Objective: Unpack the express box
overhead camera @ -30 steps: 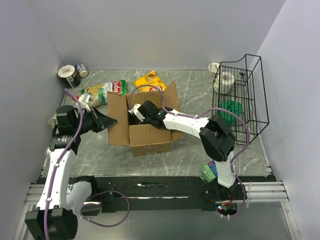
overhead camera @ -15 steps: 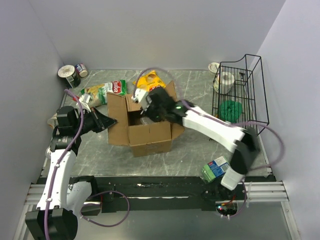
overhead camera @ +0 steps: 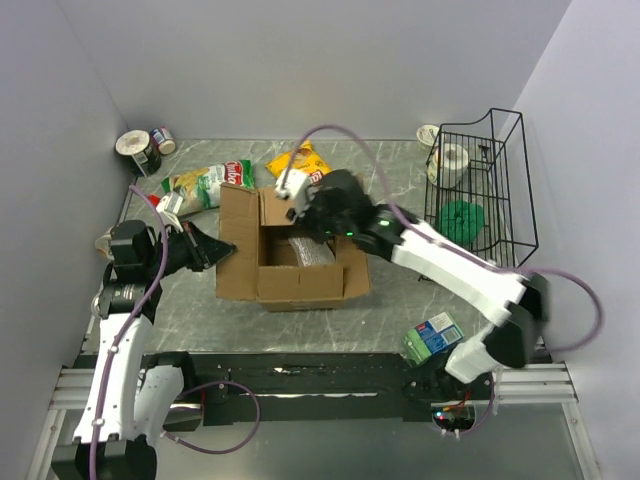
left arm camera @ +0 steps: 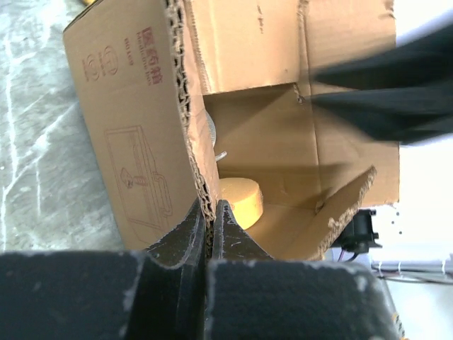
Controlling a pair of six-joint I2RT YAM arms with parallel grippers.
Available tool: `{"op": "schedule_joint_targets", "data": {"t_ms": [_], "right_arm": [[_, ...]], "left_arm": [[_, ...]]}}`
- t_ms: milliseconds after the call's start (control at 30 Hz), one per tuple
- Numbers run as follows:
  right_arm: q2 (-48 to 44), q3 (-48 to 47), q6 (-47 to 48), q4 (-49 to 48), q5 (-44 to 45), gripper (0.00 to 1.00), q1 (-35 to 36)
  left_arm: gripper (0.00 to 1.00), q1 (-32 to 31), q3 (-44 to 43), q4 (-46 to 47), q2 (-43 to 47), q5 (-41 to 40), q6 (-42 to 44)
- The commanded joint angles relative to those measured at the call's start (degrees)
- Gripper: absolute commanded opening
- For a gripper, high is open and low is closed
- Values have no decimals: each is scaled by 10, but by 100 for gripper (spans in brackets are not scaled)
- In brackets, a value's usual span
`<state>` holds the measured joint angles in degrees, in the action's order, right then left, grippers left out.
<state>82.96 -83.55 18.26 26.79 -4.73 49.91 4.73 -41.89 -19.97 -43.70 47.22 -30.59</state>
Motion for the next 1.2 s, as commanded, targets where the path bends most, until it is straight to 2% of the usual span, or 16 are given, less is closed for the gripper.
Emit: {"op": "schedule_joint_targets", "data": {"t_ms": [0,67,200,367,433,467,533,800,933,1100,1133,1167], "right_arm": [[64,-2,23,-7,37,36,40],[40,3,37,25,11,36,60],[-79,68,41,60,-12,39,135],[-145,244,59,-12,85,43,219],[-153,299,52,-88,118,48,222],[-147,300,49,-109,150,51,221],[-118,271,58,-130,177,52,198],[6,127,15,-94,177,50,70],[46,87,-39,-72,173,51,45],[91,61,-39,-62,155,54,32],[102,53,-36,-60,158,56,33],[126,46,-38,-57,164,63,33]], "left_arm": [[1,-2,8,30,35,8,26],[1,-3,9,19,35,-13,18],[1,-13,24,26,35,-36,-7],[1,-17,62,83,53,-24,-53],[1,-19,76,87,55,-7,-54],[1,-20,77,82,55,1,-51],[1,-20,77,75,58,13,-46],[1,-20,68,79,52,23,-36],[1,-20,65,82,37,29,-30],[1,-17,60,77,26,31,-24],[1,-16,61,76,20,31,-30],[1,-14,62,77,17,31,-34]]}}
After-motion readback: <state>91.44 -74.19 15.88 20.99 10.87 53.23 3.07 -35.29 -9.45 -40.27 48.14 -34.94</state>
